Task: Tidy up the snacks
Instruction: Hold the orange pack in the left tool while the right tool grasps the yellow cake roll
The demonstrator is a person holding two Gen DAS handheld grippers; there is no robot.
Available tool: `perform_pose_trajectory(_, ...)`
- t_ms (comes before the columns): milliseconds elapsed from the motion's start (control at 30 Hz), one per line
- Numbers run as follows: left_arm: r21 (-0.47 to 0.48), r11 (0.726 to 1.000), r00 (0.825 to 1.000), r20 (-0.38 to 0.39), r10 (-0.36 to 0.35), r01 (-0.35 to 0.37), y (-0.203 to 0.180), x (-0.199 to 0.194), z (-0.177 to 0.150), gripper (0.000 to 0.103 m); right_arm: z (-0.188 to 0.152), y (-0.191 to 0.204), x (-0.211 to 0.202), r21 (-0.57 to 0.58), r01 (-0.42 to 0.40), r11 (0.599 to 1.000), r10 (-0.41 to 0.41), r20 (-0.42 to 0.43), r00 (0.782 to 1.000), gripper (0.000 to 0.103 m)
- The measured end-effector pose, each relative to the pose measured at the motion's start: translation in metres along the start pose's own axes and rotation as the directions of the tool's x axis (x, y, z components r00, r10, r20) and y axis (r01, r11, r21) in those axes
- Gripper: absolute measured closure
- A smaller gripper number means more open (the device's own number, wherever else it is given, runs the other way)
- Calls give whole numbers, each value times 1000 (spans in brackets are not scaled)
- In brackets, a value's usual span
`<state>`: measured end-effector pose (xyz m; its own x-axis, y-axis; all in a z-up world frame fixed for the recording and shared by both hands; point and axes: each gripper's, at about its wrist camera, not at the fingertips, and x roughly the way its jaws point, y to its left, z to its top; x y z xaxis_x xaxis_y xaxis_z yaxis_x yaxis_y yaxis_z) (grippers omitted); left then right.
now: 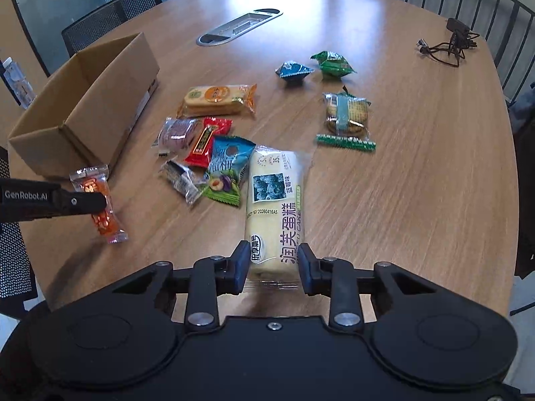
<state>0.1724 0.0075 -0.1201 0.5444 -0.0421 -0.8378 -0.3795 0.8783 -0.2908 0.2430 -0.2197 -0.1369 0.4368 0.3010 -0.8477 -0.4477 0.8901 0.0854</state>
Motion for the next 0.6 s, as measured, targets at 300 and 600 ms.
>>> perform_pose_trajectory(300, 10, 1000, 1000, -30, 9, -9, 9, 4, 0, 89, 1, 10, 4, -13, 18, 1000, -18, 3, 1000, 38)
perform_pose_trajectory(600, 68, 996, 997, -49, 57, -54, 1, 15, 1, 88, 9, 11, 24, -3, 29, 1000, -29, -4, 1000, 39)
